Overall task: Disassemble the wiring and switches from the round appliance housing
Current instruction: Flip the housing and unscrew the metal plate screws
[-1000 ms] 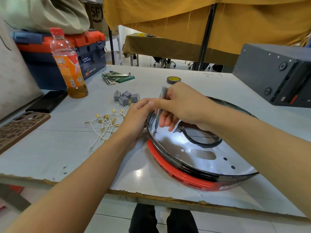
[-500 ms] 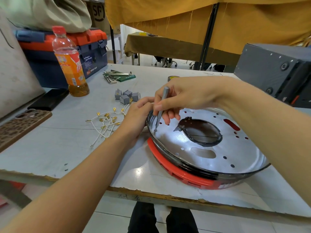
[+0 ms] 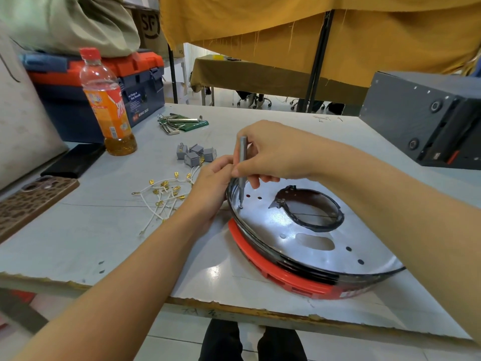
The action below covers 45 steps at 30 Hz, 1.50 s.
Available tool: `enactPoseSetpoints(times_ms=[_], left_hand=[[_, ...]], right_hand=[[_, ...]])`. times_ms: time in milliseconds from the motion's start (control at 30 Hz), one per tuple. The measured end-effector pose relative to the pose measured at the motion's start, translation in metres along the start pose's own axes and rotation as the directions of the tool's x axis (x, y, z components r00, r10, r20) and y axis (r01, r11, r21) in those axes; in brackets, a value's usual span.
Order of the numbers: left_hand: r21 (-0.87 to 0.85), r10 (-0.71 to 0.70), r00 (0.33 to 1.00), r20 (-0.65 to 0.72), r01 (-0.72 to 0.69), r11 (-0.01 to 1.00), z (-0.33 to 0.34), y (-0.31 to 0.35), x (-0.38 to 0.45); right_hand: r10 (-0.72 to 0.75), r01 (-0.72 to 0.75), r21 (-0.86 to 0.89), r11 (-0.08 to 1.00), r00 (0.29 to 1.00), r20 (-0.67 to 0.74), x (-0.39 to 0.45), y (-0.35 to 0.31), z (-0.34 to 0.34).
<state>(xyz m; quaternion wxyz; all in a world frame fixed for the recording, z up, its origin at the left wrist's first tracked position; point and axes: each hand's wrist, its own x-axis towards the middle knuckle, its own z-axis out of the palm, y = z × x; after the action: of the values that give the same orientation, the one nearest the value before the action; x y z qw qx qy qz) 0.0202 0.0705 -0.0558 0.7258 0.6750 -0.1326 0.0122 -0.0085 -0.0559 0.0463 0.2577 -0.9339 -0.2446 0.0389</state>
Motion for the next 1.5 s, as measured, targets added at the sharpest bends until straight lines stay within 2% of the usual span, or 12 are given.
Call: enactPoseSetpoints(times_ms=[267,400,467,567,767,967,1234,1334,1400,1500], left_hand=[[-0.008,0.005,1.000,-0.001,-0.005,1.000,0.001,0.002,-0.003],[-0.022,-0.012,1.000,-0.018,0.012,1.000,0.001,0.002,-0.002],[0.001,-0.010,1.000,-0.017,0.010,1.000,0.001,0.000,-0.002],[-0.030,-0.010,1.000,-0.023,0.009,1.000,0.001,-0.002,-0.002],[-0.059,0.018,1.000,0.010,-0.017,0.998,0.002,0.002,-0.004],[-0.095,0.014,0.999,0.043,-0.010,0.995,0.002,0.003,-0.005],[-0.080,0.030,0.999,0.038,-0.027,0.996,0.002,0.002,-0.006],[-0.088,0.039,0.999,0.028,-0.036,0.995,0.001,0.002,-0.006],[-0.089,0.046,0.998,0.034,-0.042,0.995,0.002,0.002,-0.006],[-0.091,0.031,0.999,0.025,-0.028,0.995,0.001,0.000,-0.003]], right_hand=[[0.025,-0.024,-0.061,0.998,1.000,0.012,0.001,-0.008,-0.007],[0.045,-0.035,-0.221,0.975,0.998,0.043,0.002,-0.014,-0.007],[0.021,-0.018,-0.325,0.946,1.000,0.008,0.004,-0.016,-0.002],[-0.036,-0.006,-0.390,0.921,0.994,-0.099,0.006,-0.014,0.005],[-0.084,0.043,-0.312,0.949,0.989,-0.119,0.001,-0.008,0.008],[-0.198,0.189,-0.210,0.959,0.980,-0.024,-0.008,0.002,0.002],[-0.244,0.250,-0.267,0.931,0.968,0.055,-0.011,0.006,-0.003],[-0.268,0.248,-0.364,0.898,0.963,-0.006,-0.011,0.005,0.003],[-0.251,0.183,-0.448,0.875,0.963,-0.098,-0.009,0.005,0.010],[-0.211,0.129,-0.418,0.899,0.965,-0.157,-0.006,0.007,0.011]])
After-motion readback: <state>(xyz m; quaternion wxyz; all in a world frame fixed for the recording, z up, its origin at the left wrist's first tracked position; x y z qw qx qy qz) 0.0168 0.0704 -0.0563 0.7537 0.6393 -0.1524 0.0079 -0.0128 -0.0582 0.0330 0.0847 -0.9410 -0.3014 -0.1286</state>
